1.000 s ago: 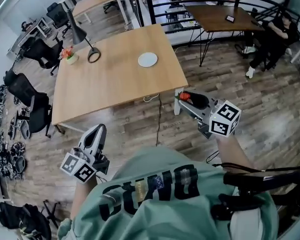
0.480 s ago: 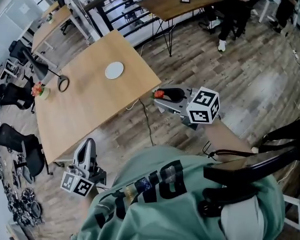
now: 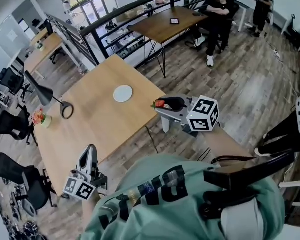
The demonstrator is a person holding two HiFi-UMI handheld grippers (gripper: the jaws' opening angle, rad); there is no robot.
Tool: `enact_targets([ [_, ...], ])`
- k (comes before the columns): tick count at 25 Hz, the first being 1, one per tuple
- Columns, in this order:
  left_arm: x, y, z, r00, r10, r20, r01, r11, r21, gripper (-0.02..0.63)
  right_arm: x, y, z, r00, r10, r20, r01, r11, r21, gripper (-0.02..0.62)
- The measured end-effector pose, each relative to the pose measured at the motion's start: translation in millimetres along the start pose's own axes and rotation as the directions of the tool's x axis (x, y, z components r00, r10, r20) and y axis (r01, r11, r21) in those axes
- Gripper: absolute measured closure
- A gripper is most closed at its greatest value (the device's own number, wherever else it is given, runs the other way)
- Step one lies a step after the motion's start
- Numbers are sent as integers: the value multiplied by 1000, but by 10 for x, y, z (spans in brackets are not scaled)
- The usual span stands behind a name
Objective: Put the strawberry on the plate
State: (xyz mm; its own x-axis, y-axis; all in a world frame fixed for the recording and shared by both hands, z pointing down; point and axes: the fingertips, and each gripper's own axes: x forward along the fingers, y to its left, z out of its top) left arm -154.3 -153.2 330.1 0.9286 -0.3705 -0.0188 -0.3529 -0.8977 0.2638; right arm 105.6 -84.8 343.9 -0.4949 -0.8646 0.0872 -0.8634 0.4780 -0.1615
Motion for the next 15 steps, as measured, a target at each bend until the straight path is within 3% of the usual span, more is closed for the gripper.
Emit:
enact_targets([
  [8,-525,920,165,1000,-1,29,2,999,-37,601,933,438,136,999,-2,-40,0,999,-33,448],
  [15,-806,1567,119,998,46,49,-42,995,-89,601,1718,613,141,994,61,-95,-66,996,-57,449],
])
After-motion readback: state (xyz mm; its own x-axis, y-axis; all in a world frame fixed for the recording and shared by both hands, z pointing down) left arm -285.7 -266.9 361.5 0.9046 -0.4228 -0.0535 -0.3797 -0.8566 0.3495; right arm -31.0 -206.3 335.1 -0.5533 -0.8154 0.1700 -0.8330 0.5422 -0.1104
